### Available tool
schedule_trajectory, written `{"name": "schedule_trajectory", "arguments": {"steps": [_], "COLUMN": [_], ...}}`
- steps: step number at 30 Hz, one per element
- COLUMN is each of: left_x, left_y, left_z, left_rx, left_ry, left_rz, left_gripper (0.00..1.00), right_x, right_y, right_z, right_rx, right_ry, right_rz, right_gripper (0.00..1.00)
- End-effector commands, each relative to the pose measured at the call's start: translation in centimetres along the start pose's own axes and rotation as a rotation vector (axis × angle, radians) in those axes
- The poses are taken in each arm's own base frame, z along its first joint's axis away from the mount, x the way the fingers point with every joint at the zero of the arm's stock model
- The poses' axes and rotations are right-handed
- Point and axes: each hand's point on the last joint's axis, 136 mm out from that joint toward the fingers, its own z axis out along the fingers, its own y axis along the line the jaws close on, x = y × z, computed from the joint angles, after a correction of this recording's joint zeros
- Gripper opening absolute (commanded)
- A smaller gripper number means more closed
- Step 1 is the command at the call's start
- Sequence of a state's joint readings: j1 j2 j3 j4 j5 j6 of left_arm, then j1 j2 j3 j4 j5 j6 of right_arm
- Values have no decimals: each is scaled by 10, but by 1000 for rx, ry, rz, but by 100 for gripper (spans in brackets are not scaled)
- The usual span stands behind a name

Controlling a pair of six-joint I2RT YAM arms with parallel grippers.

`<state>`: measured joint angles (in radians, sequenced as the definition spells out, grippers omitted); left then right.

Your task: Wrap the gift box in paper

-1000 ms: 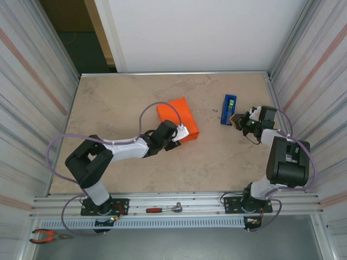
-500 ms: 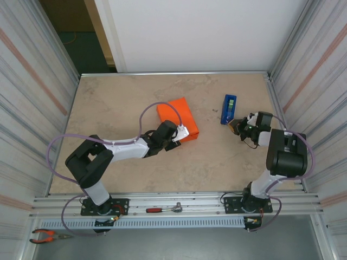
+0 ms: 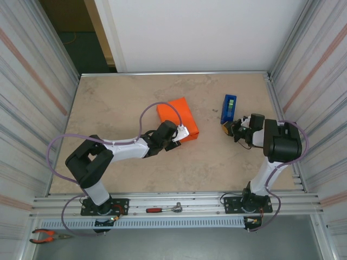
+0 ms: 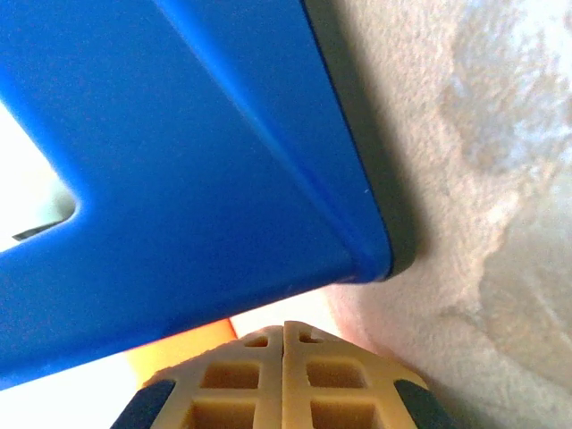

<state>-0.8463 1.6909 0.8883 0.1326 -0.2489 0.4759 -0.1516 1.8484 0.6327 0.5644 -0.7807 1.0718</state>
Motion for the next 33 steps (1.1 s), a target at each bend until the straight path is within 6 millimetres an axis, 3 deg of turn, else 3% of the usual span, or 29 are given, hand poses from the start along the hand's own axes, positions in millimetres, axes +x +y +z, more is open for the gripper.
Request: {"name": "schedule_trajectory", "arguments": {"steps": [1,7,15,23,33], "left_x": [17,17,17,17,18], "left_y": [-14,-13,-14,-14,-15], "left_z": [8,9,8,8,9], "left_rx": [42,40,40,41,44], "left_ry": [59,59,58,58,61], "left_rz": [32,31,31,32,33], "left_gripper": [64,64,64,64,64], "right_x": [11,33,98,158,207], "right_y": [20,51,74,77,80], "right_z": [-13,-32,-35,-26,-23], "right_rx": [-22,-25,-49,-90,-173], "right_ry": [22,43,119,178,180], "right_rz": [-51,-179,-376,-561,-741], "right_gripper": [0,0,0,0,0]}}
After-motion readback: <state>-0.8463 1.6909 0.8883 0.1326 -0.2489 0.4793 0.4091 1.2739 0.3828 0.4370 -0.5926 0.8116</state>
